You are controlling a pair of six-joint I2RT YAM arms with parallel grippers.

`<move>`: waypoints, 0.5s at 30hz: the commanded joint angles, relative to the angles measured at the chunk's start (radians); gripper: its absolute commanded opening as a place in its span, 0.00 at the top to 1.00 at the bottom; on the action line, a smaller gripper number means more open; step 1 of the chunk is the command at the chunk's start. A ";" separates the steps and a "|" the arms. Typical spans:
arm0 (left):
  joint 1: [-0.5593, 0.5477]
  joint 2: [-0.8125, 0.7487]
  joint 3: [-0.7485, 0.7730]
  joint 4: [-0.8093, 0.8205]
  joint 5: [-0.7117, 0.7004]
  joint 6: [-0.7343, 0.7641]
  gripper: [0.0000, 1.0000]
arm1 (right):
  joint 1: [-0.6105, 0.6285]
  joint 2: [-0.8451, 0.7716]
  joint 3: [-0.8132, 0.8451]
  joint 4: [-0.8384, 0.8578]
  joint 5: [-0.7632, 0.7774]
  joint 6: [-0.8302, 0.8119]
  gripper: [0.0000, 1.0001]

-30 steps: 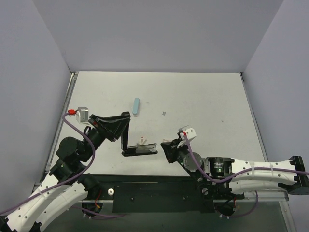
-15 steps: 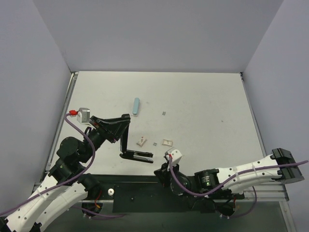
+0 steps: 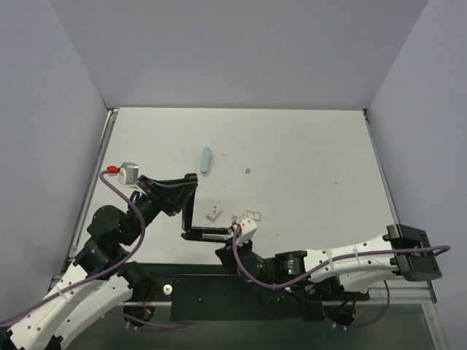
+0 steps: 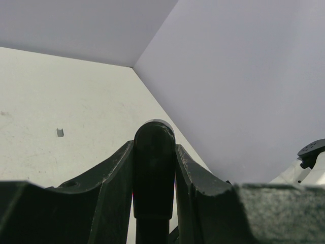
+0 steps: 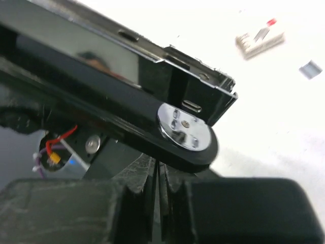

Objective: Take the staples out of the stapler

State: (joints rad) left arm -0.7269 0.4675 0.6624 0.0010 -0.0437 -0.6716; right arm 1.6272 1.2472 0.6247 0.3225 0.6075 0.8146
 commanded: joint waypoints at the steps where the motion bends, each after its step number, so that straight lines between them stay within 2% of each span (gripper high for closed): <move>1: -0.003 -0.027 0.051 0.050 0.022 -0.042 1.00 | -0.110 -0.037 0.040 0.104 0.000 -0.124 1.00; 7: -0.005 -0.055 0.039 0.022 0.037 -0.054 1.00 | -0.197 -0.112 0.076 0.093 -0.005 -0.279 1.00; 15: -0.005 -0.049 0.009 0.037 0.084 -0.074 1.00 | -0.230 -0.235 0.112 0.035 -0.029 -0.400 1.00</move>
State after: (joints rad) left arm -0.7300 0.4248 0.6613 -0.0566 -0.0063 -0.7040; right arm 1.4124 1.0752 0.6880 0.3622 0.5900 0.4999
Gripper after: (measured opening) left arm 0.423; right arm 0.001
